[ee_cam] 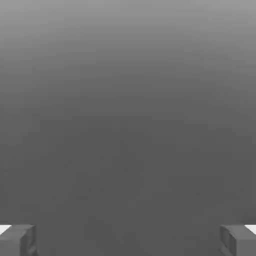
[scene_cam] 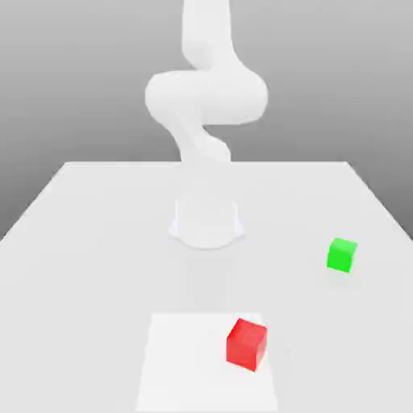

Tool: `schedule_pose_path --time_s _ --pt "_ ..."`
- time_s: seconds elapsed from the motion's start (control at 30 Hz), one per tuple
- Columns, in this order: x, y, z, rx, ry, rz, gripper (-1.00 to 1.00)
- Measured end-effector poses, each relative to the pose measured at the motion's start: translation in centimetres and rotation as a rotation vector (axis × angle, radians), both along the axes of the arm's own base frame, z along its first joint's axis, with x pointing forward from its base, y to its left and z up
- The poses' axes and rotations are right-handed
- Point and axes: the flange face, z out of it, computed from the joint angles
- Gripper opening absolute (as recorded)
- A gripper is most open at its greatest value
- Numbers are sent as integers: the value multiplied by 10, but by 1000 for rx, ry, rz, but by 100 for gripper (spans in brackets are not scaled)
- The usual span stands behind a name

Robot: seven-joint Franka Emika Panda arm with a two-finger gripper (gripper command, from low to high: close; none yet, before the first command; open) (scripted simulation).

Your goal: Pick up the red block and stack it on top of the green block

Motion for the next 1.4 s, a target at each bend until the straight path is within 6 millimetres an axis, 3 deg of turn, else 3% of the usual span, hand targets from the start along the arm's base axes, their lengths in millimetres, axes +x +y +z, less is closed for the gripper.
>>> schedule_pose_path --time_s 0.17,0.33,0.5,0.67,0.87,0.9,1.13,1.33,1.4 --pt "52 16 -111 81 181 -70 0" --pt "72 33 -224 129 354 -154 0" --pt "63 48 -334 146 523 -253 0" --pt "28 59 -435 130 681 -361 0" --pt "20 58 -505 126 709 -385 0" --pt "20 58 -514 126 709 -386 -100" --pt "20 58 -514 126 708 -386 -100" --pt "19 61 -459 123 708 -376 -100" --pt "11 85 -450 95 714 -270 -100"
